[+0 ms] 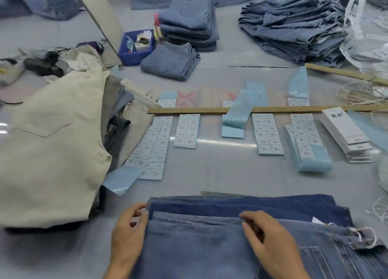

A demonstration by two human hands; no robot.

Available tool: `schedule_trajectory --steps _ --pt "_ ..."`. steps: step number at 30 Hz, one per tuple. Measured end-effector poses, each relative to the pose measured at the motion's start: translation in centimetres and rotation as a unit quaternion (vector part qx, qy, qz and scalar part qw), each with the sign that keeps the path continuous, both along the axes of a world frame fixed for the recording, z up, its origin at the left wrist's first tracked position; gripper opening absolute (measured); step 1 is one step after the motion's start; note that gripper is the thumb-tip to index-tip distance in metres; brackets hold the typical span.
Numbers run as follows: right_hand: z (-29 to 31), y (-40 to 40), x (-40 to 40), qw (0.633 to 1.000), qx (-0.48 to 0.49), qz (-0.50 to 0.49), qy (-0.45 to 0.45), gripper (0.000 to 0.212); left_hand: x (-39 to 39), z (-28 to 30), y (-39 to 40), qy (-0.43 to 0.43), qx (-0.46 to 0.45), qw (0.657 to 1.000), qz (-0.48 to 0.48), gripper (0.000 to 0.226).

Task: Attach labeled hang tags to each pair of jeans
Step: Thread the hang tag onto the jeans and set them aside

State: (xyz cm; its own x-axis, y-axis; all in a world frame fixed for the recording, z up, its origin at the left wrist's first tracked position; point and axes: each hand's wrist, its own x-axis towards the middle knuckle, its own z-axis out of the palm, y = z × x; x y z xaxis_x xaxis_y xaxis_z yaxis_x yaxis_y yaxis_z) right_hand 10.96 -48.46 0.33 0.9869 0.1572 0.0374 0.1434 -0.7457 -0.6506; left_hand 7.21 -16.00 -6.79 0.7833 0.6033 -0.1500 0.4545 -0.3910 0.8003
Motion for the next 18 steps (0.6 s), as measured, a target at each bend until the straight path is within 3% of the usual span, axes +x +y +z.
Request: schedule_trajectory --steps 2,5,7,13,17,18 --pt "-1.2 1.3 -0.2 0.993 -0.096 0.043 -0.058 0.011 -1.7 -0.1 2.8 -0.047 -0.051 0.987 0.148 0.029" --pt "-2.4 2.1 0.2 0.986 -0.138 0.056 -0.075 0.011 -2.9 1.8 8.4 -0.153 -0.173 0.891 0.391 0.066" --pt "-2.4 2.0 0.3 0.986 -0.155 0.057 -0.023 0.026 -3.1 3.5 11.7 -0.188 -0.251 0.858 0.407 0.071" --pt "-3.2 1.4 2.0 0.961 -0.218 0.168 -0.005 0.053 -1.4 5.7 19.0 -0.198 -0.338 0.826 0.406 0.021" --pt "-3.4 1.6 2.9 0.953 -0.229 0.190 0.053 0.053 -0.7 4.4 21.1 -0.135 -0.357 0.800 0.463 0.059" --pt "-3.9 1.4 2.4 0.961 -0.216 0.173 0.015 0.053 -0.8 4.2 21.2 -0.123 -0.349 0.791 0.488 0.063"
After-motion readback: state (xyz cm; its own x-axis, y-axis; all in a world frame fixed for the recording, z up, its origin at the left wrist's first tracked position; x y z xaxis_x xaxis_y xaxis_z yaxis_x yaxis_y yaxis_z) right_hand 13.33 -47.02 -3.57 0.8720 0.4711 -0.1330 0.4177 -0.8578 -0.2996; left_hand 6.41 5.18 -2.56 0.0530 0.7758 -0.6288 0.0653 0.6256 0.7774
